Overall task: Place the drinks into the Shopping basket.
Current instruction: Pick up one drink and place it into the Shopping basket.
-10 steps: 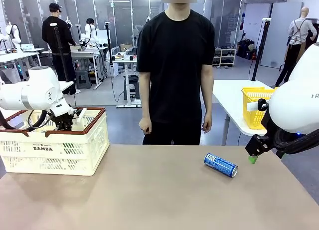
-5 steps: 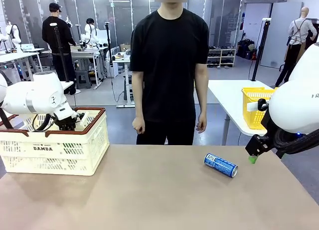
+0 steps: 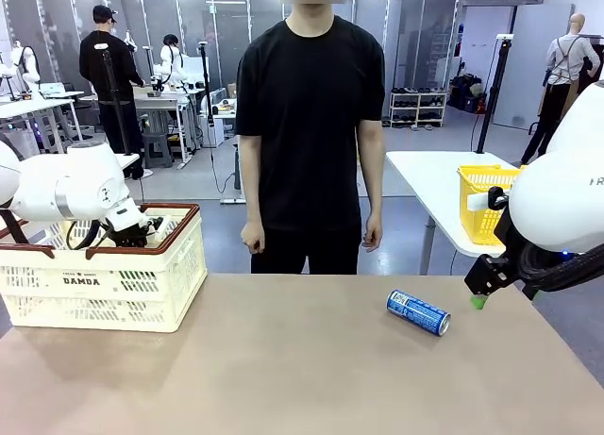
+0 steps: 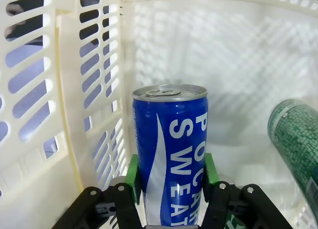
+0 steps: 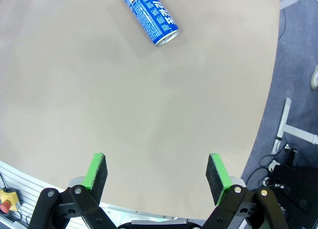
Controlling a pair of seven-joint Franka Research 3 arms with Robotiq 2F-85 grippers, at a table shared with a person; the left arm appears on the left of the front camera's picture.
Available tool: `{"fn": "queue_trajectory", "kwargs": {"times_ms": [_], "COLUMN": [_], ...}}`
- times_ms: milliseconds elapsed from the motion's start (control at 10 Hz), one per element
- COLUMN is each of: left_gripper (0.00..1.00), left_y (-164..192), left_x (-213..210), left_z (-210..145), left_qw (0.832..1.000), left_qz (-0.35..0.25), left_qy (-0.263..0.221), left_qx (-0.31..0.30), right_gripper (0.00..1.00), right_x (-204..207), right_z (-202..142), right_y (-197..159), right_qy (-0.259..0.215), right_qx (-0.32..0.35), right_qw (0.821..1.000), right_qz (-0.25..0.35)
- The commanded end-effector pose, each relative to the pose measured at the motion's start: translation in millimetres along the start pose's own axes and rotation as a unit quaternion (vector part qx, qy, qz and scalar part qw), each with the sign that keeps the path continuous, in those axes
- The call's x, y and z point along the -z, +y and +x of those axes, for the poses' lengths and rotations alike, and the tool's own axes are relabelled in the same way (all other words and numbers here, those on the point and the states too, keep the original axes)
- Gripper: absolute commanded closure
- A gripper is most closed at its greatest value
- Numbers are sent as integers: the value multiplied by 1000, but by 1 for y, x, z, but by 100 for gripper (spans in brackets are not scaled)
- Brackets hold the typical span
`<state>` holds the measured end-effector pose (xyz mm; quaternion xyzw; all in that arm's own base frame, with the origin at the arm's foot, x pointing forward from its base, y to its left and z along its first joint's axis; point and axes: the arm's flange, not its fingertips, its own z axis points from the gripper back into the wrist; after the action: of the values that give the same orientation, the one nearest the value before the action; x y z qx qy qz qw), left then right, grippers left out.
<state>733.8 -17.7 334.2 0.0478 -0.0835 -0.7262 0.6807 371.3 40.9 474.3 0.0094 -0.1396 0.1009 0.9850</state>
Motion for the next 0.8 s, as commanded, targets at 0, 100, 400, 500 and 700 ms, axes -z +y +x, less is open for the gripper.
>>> {"fn": "queue_trajectory", "kwargs": {"times_ms": [0, 100, 400, 500, 700], "left_gripper": [43, 43, 43, 43, 43], "left_y": [13, 13, 19, 21, 23], "left_x": [0, 2, 9, 11, 17], "left_z": [-3, -1, -1, 0, -1], "left_qw": [1000, 1000, 1000, 1000, 1000], "left_qz": [15, 14, 6, 2, -8], "left_qy": [-9, -10, -7, -8, -10], "left_qx": [17, 18, 22, 23, 24], "right_gripper": [0, 0, 0, 0, 0], "right_x": [-1, -1, -1, -1, -1], "right_z": [1, 1, 1, 1, 1], "right_y": [-2, -2, -2, -2, -2], "right_qy": [2, 2, 2, 2, 2], "right_qx": [-9, -9, -9, -9, -9], "right_qw": [1000, 1000, 1000, 1000, 1000], "right_qz": [-1, -1, -1, -1, -1]}}
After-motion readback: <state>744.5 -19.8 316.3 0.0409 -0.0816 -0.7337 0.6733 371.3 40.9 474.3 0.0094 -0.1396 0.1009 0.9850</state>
